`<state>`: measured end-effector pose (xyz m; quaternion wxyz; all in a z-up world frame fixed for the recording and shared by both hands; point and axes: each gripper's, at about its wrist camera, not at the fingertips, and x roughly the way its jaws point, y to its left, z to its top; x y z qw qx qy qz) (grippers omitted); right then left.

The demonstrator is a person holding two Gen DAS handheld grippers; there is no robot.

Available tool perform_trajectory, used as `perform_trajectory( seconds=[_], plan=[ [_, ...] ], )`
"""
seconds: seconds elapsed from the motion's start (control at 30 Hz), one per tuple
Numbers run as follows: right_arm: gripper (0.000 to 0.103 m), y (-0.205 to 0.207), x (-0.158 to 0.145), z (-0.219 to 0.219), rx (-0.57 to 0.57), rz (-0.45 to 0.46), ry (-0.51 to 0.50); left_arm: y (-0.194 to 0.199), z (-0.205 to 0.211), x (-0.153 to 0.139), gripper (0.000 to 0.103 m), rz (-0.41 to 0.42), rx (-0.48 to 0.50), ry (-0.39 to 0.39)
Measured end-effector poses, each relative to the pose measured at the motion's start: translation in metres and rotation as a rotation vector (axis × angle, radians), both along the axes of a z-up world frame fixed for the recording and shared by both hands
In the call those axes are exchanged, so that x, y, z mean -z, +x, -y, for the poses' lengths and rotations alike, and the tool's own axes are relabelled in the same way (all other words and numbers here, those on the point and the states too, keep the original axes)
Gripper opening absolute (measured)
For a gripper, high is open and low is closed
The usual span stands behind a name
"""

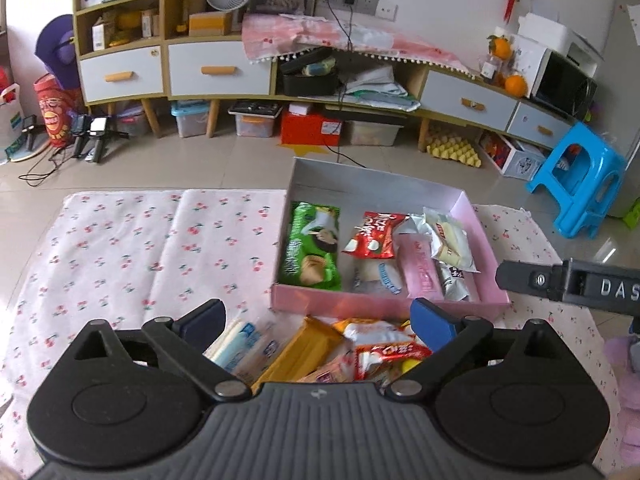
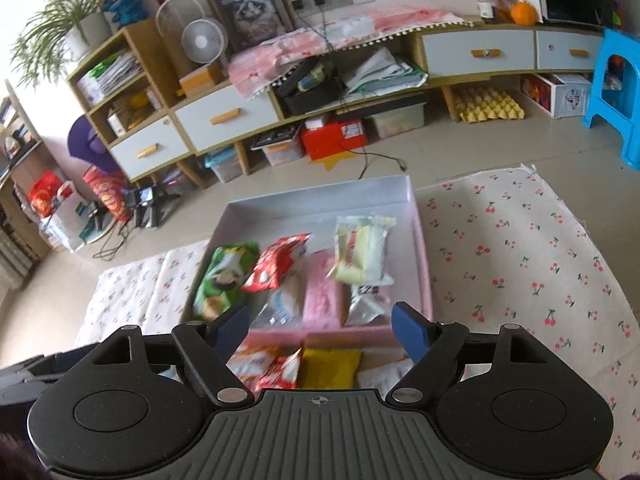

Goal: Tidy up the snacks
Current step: 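Withdraw both tools from the box back toward the snack pile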

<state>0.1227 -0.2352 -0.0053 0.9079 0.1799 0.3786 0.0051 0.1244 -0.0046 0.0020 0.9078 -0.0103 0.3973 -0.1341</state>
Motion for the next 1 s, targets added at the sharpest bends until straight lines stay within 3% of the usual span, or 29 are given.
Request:
perform_trajectory(
  seconds=[0.2, 0.43, 0.63, 1.0],
  plan=[
    [0.085, -0.018, 0.006, -0.015, -0.033, 0.014, 0.003, -0.011, -0.023, 0.0, 0.1, 0.006, -0.024, -0.041],
    [0.085, -0.027, 0.027, -0.032, -0.066, -0.01, -0.032, -0.009, -0.039, 0.015, 0.1, -0.027, -0.07, -0.028],
    [0.085, -0.029, 0.035, -0.047, -0.111, -0.01, -0.108, -0.011, -0.054, 0.021, 0.1, -0.029, -0.062, 0.019],
    [0.085, -0.039, 0.057, -0.104, -0.329, 0.078, -0.204, -0.011, -0.061, 0.052, 0.093, -0.027, 0.054, 0.177]
  ],
)
